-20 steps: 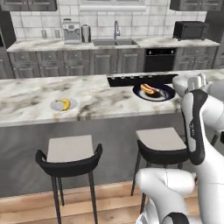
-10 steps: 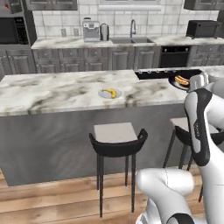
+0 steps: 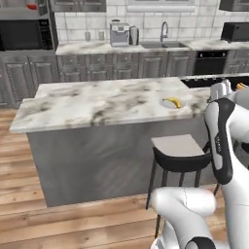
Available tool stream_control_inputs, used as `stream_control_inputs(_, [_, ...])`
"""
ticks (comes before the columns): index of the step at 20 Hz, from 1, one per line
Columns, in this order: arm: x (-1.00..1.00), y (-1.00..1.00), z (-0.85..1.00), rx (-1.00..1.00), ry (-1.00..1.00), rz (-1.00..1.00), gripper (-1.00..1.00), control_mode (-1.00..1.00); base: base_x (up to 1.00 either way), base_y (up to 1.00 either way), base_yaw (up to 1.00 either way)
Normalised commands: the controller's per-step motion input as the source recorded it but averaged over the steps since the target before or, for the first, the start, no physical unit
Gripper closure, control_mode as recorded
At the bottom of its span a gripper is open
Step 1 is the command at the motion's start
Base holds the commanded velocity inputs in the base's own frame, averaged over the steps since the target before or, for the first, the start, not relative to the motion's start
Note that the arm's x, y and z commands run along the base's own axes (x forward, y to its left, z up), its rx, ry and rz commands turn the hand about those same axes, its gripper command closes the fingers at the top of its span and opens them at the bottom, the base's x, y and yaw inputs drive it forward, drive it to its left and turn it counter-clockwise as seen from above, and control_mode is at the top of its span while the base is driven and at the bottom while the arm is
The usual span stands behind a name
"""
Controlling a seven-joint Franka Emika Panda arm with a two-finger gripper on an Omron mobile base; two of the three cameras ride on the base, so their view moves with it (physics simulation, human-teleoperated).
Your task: Take the smaller bowl and place it next to the appetizer plate on the dining counter , and place the larger bowl next to the plate with cooked food.
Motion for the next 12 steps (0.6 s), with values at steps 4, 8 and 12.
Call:
stream_control_inputs(4, [0.0,0.0,0.0,0.0,0.0,0.0,-1.0,1.0,0.68,1.0,-0.14])
stream_control_inputs(8, [0.0,0.0,0.0,0.0,0.0,0.0,-1.0,1.0,0.24,1.0,-0.09])
stream_control_inputs(12, [0.0,0.0,0.0,0.0,0.0,0.0,-1.0,1.0,-0.43,1.0,0.0])
